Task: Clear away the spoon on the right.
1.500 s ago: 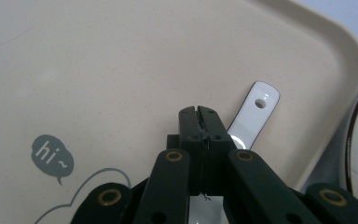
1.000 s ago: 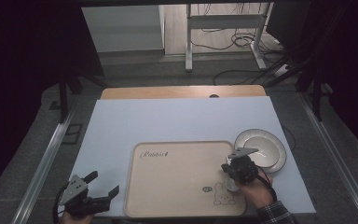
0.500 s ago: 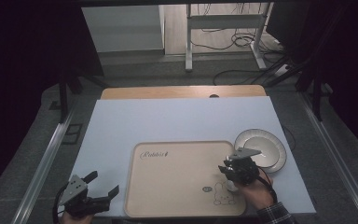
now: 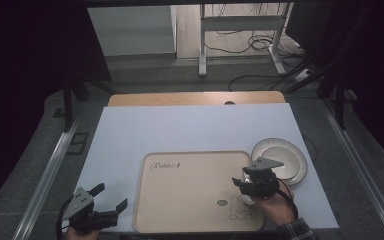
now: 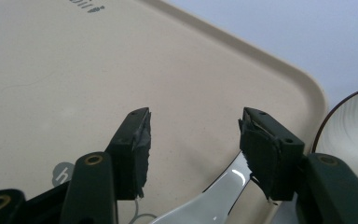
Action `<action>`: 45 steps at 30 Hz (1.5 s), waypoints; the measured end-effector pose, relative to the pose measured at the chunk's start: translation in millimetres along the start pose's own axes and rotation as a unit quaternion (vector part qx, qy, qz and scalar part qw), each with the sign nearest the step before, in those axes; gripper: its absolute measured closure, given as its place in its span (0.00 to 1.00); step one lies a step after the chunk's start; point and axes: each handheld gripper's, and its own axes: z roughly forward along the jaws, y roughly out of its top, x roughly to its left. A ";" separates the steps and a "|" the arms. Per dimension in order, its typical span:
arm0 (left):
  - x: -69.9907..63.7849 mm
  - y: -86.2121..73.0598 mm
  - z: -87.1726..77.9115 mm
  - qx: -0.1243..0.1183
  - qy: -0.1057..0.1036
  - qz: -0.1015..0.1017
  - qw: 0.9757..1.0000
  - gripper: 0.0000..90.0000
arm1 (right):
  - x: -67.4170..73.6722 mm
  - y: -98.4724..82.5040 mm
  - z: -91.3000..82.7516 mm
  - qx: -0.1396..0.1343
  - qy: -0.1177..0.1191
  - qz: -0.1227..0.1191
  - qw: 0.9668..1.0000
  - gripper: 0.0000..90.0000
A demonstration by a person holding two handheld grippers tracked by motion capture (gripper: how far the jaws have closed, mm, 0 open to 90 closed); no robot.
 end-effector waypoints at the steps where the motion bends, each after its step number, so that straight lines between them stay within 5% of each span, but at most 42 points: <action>1: 0.0 0.0 0.0 0.000 0.000 0.000 1.000 0.03 | 0.1 0.1 -0.3 -0.001 0.000 0.000 1.000 0.46; 45: 1.1 0.3 -1.2 -0.004 -0.008 -0.012 1.000 0.03 | 1.3 1.5 -21.5 -0.055 -0.005 0.011 0.998 0.05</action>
